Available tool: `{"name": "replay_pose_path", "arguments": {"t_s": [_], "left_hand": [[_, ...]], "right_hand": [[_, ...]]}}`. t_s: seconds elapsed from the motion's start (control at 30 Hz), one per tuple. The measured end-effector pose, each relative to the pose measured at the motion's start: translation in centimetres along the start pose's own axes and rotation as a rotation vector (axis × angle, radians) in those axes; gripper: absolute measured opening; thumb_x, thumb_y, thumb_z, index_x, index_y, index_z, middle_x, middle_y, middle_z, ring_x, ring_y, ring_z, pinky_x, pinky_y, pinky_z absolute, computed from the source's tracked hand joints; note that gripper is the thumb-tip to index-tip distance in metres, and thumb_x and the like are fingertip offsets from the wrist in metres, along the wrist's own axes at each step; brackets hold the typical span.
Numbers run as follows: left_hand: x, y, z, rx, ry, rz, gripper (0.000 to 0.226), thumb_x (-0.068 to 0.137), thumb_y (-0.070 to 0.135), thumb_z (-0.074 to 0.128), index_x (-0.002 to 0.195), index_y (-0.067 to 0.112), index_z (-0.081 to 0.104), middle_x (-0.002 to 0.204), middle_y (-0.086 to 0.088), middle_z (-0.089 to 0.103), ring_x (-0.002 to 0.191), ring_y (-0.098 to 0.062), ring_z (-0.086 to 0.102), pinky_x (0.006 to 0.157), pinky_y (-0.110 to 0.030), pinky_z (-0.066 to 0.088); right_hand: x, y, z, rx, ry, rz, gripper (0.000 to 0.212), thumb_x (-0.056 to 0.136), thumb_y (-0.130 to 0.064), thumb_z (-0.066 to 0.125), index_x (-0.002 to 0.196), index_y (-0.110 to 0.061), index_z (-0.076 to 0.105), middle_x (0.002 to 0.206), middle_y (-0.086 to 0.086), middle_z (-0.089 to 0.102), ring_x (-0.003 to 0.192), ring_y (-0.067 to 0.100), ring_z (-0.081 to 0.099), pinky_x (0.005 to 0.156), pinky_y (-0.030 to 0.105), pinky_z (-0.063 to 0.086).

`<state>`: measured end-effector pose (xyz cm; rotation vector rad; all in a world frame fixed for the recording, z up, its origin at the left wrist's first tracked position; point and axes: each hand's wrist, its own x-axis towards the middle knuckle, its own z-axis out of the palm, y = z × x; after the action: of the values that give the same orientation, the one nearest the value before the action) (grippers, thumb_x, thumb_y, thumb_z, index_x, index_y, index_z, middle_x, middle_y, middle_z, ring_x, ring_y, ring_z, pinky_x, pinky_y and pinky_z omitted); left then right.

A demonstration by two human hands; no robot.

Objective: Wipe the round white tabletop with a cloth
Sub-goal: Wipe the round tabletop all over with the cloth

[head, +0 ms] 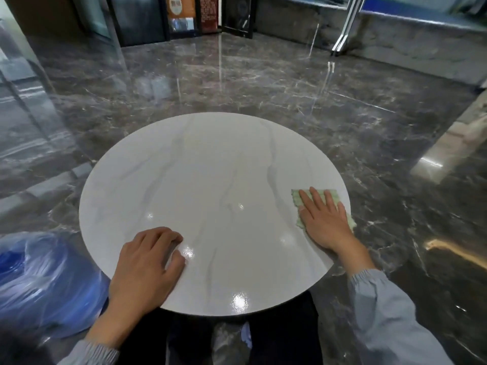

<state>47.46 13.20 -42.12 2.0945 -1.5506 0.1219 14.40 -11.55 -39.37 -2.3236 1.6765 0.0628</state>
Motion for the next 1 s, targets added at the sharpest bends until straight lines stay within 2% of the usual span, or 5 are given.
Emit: {"name": "replay_pose_path", "arguments": {"t_s": [0.2,0.4,0.63,0.8,1.0], "left_hand": [[-0.2,0.7,-0.5,-0.008,0.014,0.033,0.028,0.09,0.04,0.051,0.111,0.028,0.066,0.116,0.01,0.063,0.108,-0.023,0.056,0.084,-0.035,0.035],[-0.2,0.9,-0.8,-0.019,0.008,0.029,0.029,0.09,0.036,0.052,0.111,0.024,0.069,0.116,0.006,0.065,0.108,-0.026,0.058,0.085,-0.039,0.039],[0.0,1.0,-0.8,-0.045,0.011,0.025,0.029,0.09,0.033,0.055,0.112,0.021,0.071,0.117,0.004,0.066,0.109,-0.026,0.058,0.086,-0.039,0.038],[-0.1,0.7,-0.5,-0.031,0.019,0.034,0.027,0.09,0.031,0.057,0.111,0.021,0.071,0.117,0.004,0.065,0.109,-0.027,0.057,0.086,-0.04,0.038],[-0.2,0.8,-0.4,-0.032,0.023,0.035,0.028,0.091,0.031,0.057,0.111,0.019,0.072,0.116,0.001,0.066,0.109,-0.028,0.056,0.086,-0.04,0.037]], "right_hand": [[-6.3,-7.9,3.7,-0.057,-0.007,-0.284,0.063,0.098,-0.057,-0.004,0.159,-0.048,-0.012,0.168,-0.019,-0.02,0.154,0.018,-0.028,0.123,0.045,-0.018],[-9.2,-12.0,5.1,0.013,-0.028,-0.481,0.057,0.105,-0.057,0.01,0.161,-0.052,0.003,0.168,-0.024,-0.012,0.153,0.009,-0.027,0.123,0.039,-0.018],[-0.7,-0.8,-0.4,-0.012,0.042,-0.053,0.056,0.107,-0.054,0.016,0.162,-0.048,0.006,0.172,-0.016,-0.001,0.159,0.018,-0.006,0.126,0.048,0.0],[2.4,0.0,-1.5,-0.034,-0.01,0.153,0.057,0.109,-0.049,0.016,0.163,-0.044,-0.001,0.172,-0.012,-0.01,0.158,0.025,-0.012,0.125,0.053,-0.005],[-6.8,-12.6,4.1,-0.09,-0.007,-0.399,0.058,0.106,-0.051,0.012,0.162,-0.046,-0.002,0.171,-0.016,-0.01,0.157,0.021,-0.021,0.124,0.05,-0.013]]}}
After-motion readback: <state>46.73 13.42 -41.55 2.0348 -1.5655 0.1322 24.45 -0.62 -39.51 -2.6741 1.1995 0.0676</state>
